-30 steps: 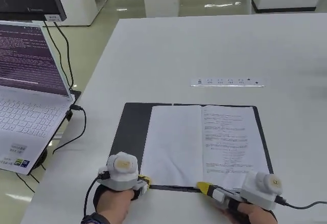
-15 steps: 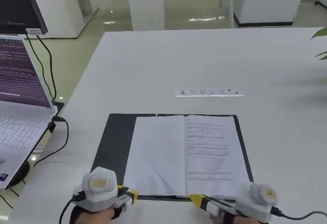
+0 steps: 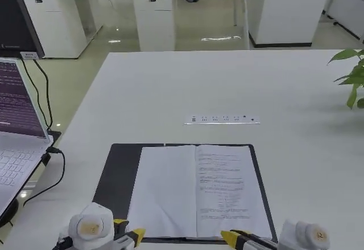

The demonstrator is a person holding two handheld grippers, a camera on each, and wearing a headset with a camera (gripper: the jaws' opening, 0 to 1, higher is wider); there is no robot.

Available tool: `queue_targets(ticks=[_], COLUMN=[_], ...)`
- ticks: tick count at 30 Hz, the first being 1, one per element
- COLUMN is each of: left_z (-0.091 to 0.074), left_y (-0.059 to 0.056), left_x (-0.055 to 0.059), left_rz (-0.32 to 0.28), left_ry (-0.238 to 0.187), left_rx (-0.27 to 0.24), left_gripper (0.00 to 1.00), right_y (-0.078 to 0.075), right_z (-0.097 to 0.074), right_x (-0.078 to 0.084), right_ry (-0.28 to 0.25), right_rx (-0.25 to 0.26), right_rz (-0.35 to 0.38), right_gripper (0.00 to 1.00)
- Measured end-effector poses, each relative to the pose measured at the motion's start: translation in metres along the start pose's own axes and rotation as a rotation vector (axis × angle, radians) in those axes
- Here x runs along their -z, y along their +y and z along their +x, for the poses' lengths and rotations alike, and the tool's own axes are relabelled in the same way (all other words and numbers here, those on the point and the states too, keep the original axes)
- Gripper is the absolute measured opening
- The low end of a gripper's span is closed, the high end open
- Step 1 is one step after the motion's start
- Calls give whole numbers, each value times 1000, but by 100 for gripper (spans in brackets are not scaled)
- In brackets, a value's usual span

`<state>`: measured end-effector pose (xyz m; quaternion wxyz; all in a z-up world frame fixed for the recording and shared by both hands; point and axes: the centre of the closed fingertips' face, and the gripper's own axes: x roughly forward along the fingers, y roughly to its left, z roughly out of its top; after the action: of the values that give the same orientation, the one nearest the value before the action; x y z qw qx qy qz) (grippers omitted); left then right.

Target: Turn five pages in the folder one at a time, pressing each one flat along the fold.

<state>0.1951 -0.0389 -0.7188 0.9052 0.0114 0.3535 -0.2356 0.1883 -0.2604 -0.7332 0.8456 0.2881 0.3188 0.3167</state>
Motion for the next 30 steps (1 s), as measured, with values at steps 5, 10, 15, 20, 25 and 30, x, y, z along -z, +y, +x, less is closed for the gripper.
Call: queue_targets(ticks=[5,10,15,20,25,30], left_z=[-6,-14,-22,-30,-40,-52], left_y=[1,2,-5,-10,-8,-1], left_x=[-1,-5,-13,-21,-24,-26], left_rz=[6,7,-9,-4,17,23], left_ry=[-1,-21,-42,-67,-74,-87], left_rx=[24,24,43,44,35,16], left_gripper=[32,35,40,44,47,51], right_y=[-6,-3,-2,1,4,5], right_z=[-15,-32,-44,-55,-64,-74], right_x=[-7,-10,-14,-24,-32,-37], right_ry=[-34,-27,-25,-45,-56,-51], right_rx=[29,50,56,77,89,108], right_rz=[-13,-98,-138,-173,-208,-254], right_gripper=[29,36,40,43,46,51])
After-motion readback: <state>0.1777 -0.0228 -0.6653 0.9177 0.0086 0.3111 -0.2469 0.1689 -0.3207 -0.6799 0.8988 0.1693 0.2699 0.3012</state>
